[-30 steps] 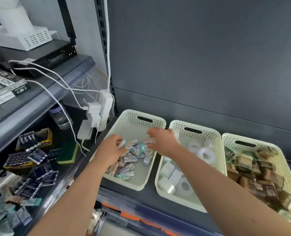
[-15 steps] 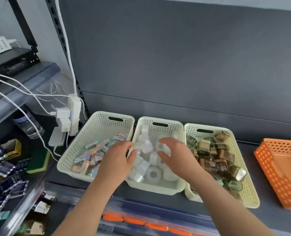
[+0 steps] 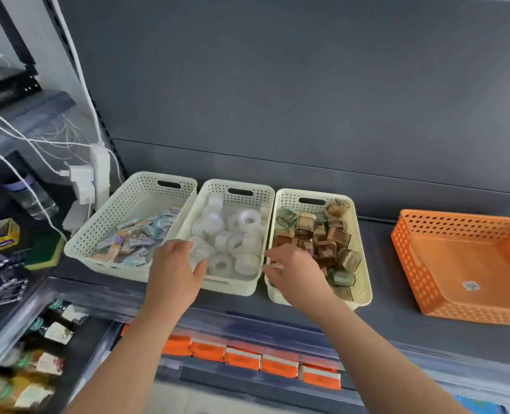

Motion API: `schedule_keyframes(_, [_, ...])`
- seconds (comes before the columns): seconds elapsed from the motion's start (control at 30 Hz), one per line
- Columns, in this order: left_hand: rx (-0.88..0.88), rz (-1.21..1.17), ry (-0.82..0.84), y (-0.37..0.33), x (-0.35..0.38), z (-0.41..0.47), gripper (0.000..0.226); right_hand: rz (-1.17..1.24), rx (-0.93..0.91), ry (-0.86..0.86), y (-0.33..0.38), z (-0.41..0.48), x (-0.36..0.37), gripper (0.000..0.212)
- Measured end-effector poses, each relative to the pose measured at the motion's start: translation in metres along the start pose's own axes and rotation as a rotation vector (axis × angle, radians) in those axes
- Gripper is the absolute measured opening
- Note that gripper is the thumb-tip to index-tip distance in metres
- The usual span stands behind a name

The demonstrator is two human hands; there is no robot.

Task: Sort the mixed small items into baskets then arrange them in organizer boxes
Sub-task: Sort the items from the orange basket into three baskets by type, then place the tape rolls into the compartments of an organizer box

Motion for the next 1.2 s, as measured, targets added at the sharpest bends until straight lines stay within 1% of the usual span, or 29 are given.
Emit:
schedule_keyframes(0.1, [-0.074,0.044,0.008,0.017,-0.003,-0.008,0.049,-0.036,0.011,0.021,0.008,0.002,0.013,0.032])
schedule_keyframes(0.2, [-0.157,-0.037,-0.002,0.024,-0.007,-0.012,0.047,-0.082,0.056,0.036,0.013,0.001,0.021,0.03])
schedule_keyframes(0.33, [-0.268,-0.094,0.062,0.037,-0.003,0.001,0.032,-0.116,0.117,0.046,0.021,-0.003,0.029,0.028])
schedule_keyframes(0.43, [-0.237,-0.157,0.138,0.047,0.001,0.016,0.025,-0.107,0.193,0.009,0.021,-0.009,0.029,0.029])
schedule_keyframes(0.53, [-0.2,-0.3,0.197,0.048,-0.002,0.016,0.019,-0.064,0.276,-0.052,0.022,-0.017,0.024,0.036])
schedule_keyframes(0.6, [-0.18,-0.358,0.211,0.05,-0.011,0.007,0.013,-0.008,0.329,-0.104,0.024,-0.023,0.021,0.04])
schedule_keyframes(0.67, [-0.156,-0.387,0.194,0.057,-0.023,-0.002,0.013,0.06,0.383,-0.149,0.028,-0.028,0.021,0.042])
schedule_keyframes(0.7, [-0.145,-0.394,0.186,0.061,-0.03,-0.008,0.013,0.092,0.405,-0.158,0.03,-0.03,0.022,0.037])
schedule_keyframes(0.77, [-0.123,-0.405,0.187,0.068,-0.041,-0.021,0.016,0.161,0.457,-0.149,0.033,-0.034,0.026,0.016])
schedule_keyframes(0.83, [-0.115,-0.471,0.213,0.074,-0.048,-0.036,0.018,0.243,0.489,-0.148,0.035,-0.039,0.03,0.03])
schedule_keyframes(0.9, [-0.071,-0.51,0.201,0.078,-0.059,-0.05,0.024,0.268,0.497,-0.192,0.041,-0.049,0.029,0.035])
schedule_keyframes(1.03, [0.034,-0.467,0.14,0.077,-0.09,-0.06,0.024,0.37,0.445,-0.327,0.062,-0.073,0.017,0.03])
schedule_keyframes(1.2, [0.2,-0.427,0.033,0.041,-0.132,-0.062,0.022,0.372,0.384,-0.524,0.081,-0.106,-0.03,0.03])
Point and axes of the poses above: each hand's wrist, its own z-axis towards the middle knuckle, its own x-axis out of the palm, y = z × x, the point moved 6 cm from there along z, towards the middle knuckle, and after that the axes turned 2 degrees about z, right-handed, at the moved point
